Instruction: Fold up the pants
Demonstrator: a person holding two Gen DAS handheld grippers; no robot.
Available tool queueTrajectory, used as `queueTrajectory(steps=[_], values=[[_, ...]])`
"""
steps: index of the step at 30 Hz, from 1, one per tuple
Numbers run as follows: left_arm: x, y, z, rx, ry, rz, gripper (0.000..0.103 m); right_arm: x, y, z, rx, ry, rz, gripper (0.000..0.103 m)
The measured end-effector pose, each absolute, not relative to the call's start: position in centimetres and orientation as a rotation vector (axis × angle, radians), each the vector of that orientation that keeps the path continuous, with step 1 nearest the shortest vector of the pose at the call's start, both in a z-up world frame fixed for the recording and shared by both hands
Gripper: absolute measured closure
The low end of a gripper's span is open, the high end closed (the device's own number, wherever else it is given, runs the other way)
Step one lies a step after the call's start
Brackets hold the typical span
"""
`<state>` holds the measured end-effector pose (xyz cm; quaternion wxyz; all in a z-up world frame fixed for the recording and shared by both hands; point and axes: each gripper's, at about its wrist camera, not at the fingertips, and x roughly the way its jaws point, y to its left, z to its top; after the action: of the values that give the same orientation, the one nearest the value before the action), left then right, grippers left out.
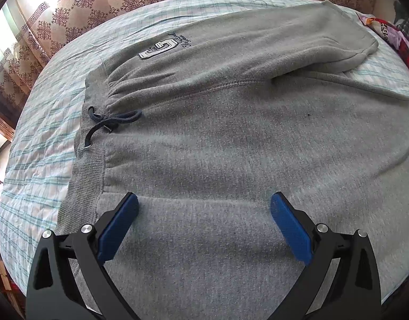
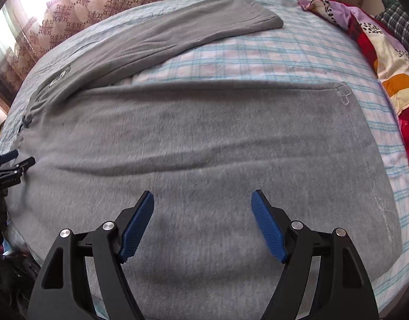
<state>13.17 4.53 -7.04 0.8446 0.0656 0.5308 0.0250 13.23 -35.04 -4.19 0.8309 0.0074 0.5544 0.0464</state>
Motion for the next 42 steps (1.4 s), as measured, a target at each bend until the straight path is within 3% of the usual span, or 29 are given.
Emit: queueTrajectory(steps=[13,25,42], values=[[13.9,6.8,-5.2,0.044,1.092,0.062,0.002,12.7,-33.9,-3.6,-0.005,1.175,0.075,0.027],[21.4,12.9,-1.9,0.024,1.006,0.163,0.002,16.6,-30.1,-2.2,-0.016,1.118,0.135,0.027],[34.2,20.8,-5.6,-0.085,1.116,0.096,0.002,21.6,-26.4,-3.6,-0.014,1.173,0.173,0.027]])
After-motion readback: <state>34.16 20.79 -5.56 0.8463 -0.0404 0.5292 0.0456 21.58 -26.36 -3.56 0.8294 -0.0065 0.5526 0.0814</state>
